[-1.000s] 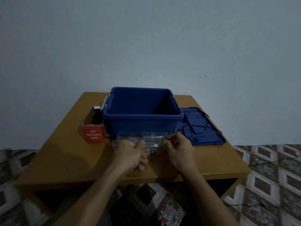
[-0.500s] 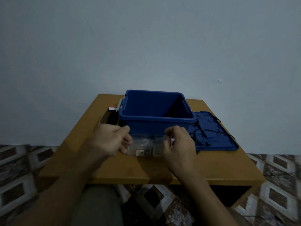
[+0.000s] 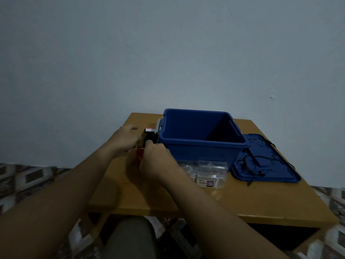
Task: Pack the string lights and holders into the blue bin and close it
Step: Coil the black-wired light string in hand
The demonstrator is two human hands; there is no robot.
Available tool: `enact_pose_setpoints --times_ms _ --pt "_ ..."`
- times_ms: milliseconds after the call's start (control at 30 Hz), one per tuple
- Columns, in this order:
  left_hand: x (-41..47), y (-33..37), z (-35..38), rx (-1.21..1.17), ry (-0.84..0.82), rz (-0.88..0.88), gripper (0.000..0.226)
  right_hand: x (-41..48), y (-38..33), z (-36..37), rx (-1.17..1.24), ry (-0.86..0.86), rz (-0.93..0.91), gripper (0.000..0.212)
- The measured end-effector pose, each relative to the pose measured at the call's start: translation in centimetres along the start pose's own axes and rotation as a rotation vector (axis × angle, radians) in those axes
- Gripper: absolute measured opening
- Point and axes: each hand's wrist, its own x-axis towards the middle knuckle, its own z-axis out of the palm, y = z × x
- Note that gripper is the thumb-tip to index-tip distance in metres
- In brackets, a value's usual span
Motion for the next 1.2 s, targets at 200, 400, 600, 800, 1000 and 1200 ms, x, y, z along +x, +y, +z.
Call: enact_pose_setpoints --times_ms 200,400,600,800,1000,1200 --pt "0.3 -0.6 -0.7 -0.093 -0.031 0.019 0.061 0.5 0.1 0.3 -0.03 -0.04 0.04 0.037" --pt "-1.6 -3.7 -2.7 0.037 0.053 0.039 0.018 -0.6 0.4 1.3 0.031 -0.111 -0.003 0.049" --pt "-6.0 -6.5 -4.0 0.094 0.253 0.046 0.021 -3.8 1.2 2.6 -0.029 -0.118 -0.067 0.053" --pt "-10.4 -6.4 -4.0 0.102 0.265 -0.021 0.019 -7.6 2.4 2.6 -0.002 -0.053 -0.113 0.036" --pt "-13.7 -5.9 -3.2 0.091 0.27 -0.054 0.023 -9.6 3.5 1.9 0.063 -0.084 -0.216 0.03" --pt "-15.4 -4.9 -1.5 0.111 0.225 -0.005 0.024 -11.0 6.4 0.7 0.352 -0.093 -0.133 0.041"
